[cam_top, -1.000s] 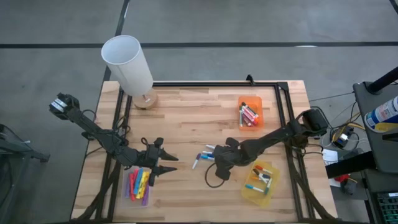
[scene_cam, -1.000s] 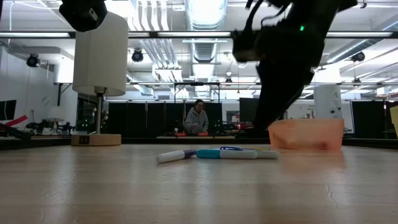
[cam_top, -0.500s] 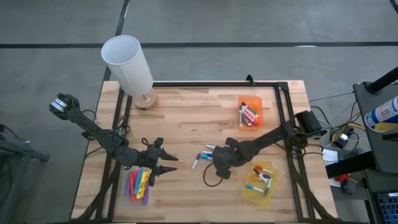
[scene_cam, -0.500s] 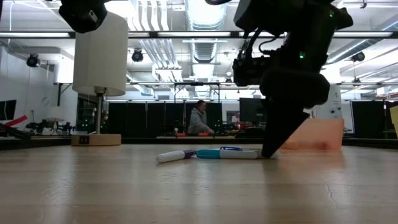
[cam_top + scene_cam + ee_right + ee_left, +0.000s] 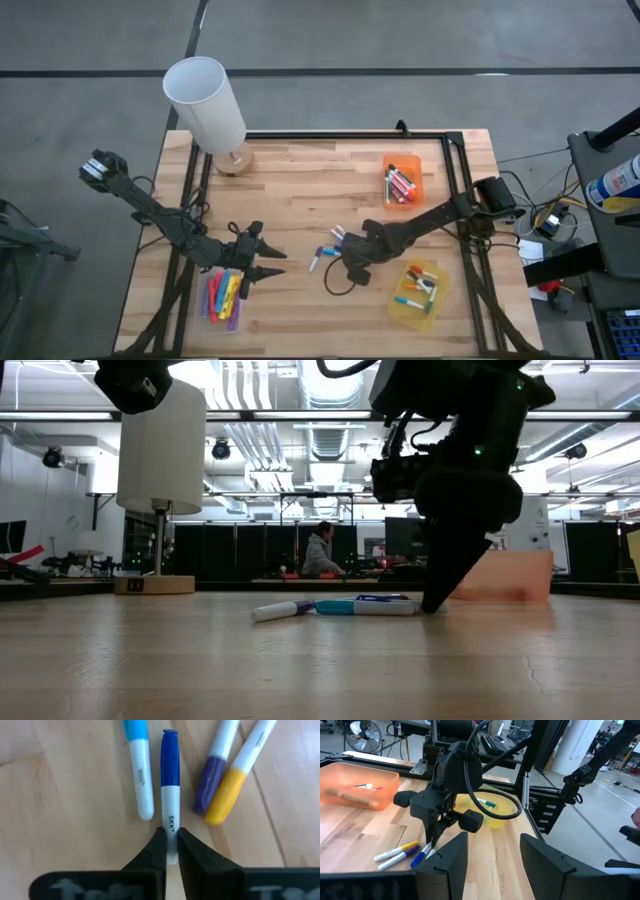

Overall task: Pick & Place Markers
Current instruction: Put the blue highlighter pen into the yellow bin

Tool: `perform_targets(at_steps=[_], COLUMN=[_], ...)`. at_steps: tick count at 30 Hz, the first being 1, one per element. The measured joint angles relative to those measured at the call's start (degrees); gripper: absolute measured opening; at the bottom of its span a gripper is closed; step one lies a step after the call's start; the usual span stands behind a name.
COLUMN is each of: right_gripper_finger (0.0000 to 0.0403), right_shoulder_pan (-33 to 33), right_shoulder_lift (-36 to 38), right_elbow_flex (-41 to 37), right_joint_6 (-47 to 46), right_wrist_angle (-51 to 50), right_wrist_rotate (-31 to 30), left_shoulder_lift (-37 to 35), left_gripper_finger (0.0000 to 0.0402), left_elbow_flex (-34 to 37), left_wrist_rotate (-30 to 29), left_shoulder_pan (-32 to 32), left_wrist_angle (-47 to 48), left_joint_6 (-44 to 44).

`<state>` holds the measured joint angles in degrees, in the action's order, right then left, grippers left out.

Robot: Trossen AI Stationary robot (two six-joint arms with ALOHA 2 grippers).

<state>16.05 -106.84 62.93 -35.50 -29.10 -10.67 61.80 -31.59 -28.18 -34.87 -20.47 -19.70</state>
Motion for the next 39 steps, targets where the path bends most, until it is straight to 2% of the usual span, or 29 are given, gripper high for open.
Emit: perform_targets(at_steps=[4, 11, 19, 22, 25, 30, 39], right_gripper_finger=[0.0021, 0.0019, 0.0007, 0.0006, 0.0007, 0.0024, 0.0144], right_shoulder_pan=[0.1, 3.0, 14.2, 19.3, 22.1, 16.9, 7.5], right_shoulder_lift=[0.8, 3.4, 5.1, 5.5, 5.5, 5.4, 4.3], right_elbow_flex=[3.6, 13.8, 20.3, 21.0, 21.2, 21.1, 18.4], right_joint_6=[-0.5, -7.1, -25.8, -30.0, -27.2, -17.9, -2.0], right_wrist_angle=[-5.9, -25.3, -43.8, -44.3, -42.2, -41.7, -32.1], right_wrist_rotate=[0.3, 0.3, -1.2, -3.9, -10.9, -8.9, -8.4], left_shoulder_lift=[0.0, 0.0, 0.0, 0.0, 0.0, 0.0, 0.0], left_gripper_finger=[0.0174, 0.0174, 0.0174, 0.0174, 0.0174, 0.0174, 0.0174], left_elbow_flex=[0.0, 0.0, 0.0, 0.0, 0.0, 0.0, 0.0], left_wrist_rotate=[0.0, 0.0, 0.0, 0.0, 0.0, 0.0, 0.0], left_shoulder_pan=[0.0, 0.0, -0.1, 0.0, 0.0, 0.0, 0.0], left_wrist_angle=[0.0, 0.0, 0.6, 0.9, 1.0, 1.0, 1.2], left_joint_6=[0.0, 0.0, 0.0, 0.0, 0.0, 0.0, 0.0])
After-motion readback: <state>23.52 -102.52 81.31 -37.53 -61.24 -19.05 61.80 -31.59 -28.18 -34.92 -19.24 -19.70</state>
